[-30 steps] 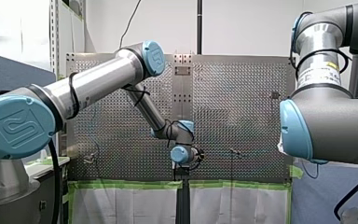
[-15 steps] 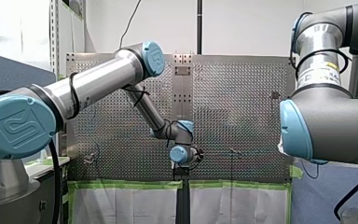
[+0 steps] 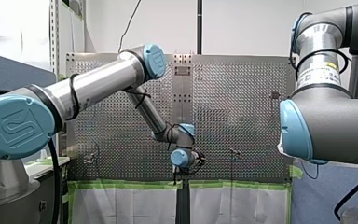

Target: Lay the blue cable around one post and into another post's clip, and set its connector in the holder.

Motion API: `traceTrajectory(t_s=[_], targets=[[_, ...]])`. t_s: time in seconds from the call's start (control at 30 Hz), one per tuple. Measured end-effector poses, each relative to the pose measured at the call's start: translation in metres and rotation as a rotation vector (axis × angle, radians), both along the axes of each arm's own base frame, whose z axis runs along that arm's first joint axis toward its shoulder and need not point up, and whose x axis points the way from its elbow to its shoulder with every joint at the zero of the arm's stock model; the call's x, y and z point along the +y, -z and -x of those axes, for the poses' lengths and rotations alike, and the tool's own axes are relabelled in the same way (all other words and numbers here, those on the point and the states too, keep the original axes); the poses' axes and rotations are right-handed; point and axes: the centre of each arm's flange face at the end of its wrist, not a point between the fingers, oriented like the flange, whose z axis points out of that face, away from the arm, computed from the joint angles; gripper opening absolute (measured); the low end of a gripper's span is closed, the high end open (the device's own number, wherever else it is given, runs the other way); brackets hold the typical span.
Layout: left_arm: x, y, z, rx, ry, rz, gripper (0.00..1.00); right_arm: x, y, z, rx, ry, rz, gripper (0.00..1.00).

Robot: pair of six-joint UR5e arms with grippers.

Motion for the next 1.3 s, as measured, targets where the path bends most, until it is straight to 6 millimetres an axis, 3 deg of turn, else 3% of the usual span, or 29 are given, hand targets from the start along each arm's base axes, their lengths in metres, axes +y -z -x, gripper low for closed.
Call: traceTrajectory(t_s=[0.37, 1.03, 1.27, 1.3], targets=[[-0.001, -0.01, -0.019, -0.002, -0.009, 0.004, 0.0, -0.001, 0.001, 0.002, -0.004, 0.003, -0.002, 0.0], [0.006, -0.011, -0.029, -0.001, -0.014, 0.014, 0.0, -0.004, 0.0, 0.0, -0.004, 0.005, 0.008, 0.0], [0.008, -0.011, -0.031, -0.001, -0.015, 0.015, 0.0, -0.004, 0.009, 0.0, -0.003, 0.004, -0.006, 0.0], [0.008, -0.011, -0.031, -0.001, -0.015, 0.015, 0.11, -0.004, 0.011, 0.0, -0.003, 0.004, -0.008, 0.0]])
